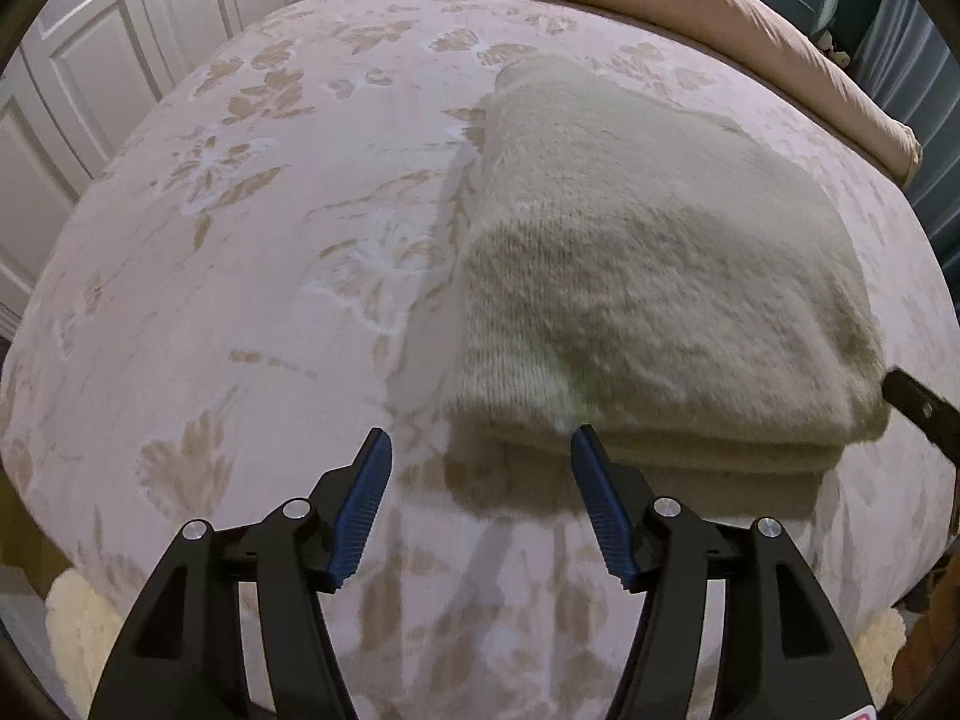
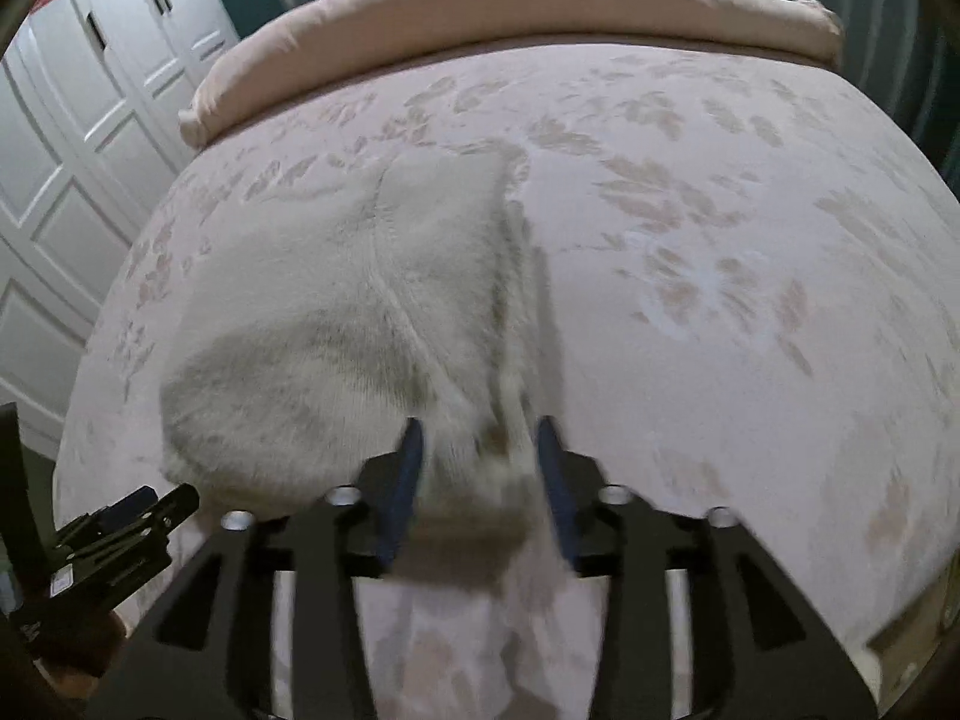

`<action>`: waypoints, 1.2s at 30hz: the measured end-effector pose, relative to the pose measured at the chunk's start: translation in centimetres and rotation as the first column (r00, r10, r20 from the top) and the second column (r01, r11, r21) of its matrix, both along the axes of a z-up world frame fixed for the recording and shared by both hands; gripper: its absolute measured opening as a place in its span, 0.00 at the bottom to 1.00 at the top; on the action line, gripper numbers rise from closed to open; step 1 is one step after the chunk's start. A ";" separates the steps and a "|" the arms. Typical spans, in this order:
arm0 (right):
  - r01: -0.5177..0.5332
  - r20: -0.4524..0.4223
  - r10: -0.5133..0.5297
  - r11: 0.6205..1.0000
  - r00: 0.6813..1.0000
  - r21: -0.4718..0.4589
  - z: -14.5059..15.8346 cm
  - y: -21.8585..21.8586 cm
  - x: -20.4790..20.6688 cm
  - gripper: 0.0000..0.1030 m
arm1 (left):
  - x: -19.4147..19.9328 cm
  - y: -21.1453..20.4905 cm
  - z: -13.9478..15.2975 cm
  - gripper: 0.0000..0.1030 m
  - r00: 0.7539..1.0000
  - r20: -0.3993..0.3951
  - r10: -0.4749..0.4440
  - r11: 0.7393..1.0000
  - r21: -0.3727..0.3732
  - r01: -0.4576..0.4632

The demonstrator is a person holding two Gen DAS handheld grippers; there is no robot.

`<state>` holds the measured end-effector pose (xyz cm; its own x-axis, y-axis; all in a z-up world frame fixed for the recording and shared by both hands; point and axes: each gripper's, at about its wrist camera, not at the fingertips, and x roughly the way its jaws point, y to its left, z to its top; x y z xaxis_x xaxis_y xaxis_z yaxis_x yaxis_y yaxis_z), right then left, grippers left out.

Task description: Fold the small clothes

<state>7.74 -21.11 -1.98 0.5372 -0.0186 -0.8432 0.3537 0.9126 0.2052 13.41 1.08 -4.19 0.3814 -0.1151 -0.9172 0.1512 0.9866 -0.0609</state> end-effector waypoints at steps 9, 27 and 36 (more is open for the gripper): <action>0.077 -0.027 -0.080 0.993 0.996 -0.089 -1.8 2.8 -6.3 0.63 | -4.9 -0.4 0.0 0.71 0.999 0.036 -0.009 0.999 0.051 0.007; 0.035 -0.018 -0.038 0.989 0.999 -0.145 -2.4 8.5 -10.1 0.72 | -10.0 -1.4 0.1 0.71 0.995 0.097 -0.019 0.997 0.077 0.012; 0.032 -0.019 -0.036 0.988 0.999 -0.150 -2.3 8.8 -10.4 0.72 | -11.2 -1.9 0.6 0.71 0.991 0.131 -0.014 0.996 0.094 0.002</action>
<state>-2.67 -12.33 -4.27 0.5159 -0.1636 -0.8409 0.3879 0.9198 0.0591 2.17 -0.82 -3.59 0.4990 -0.0347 -0.8659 0.1596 0.9858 0.0524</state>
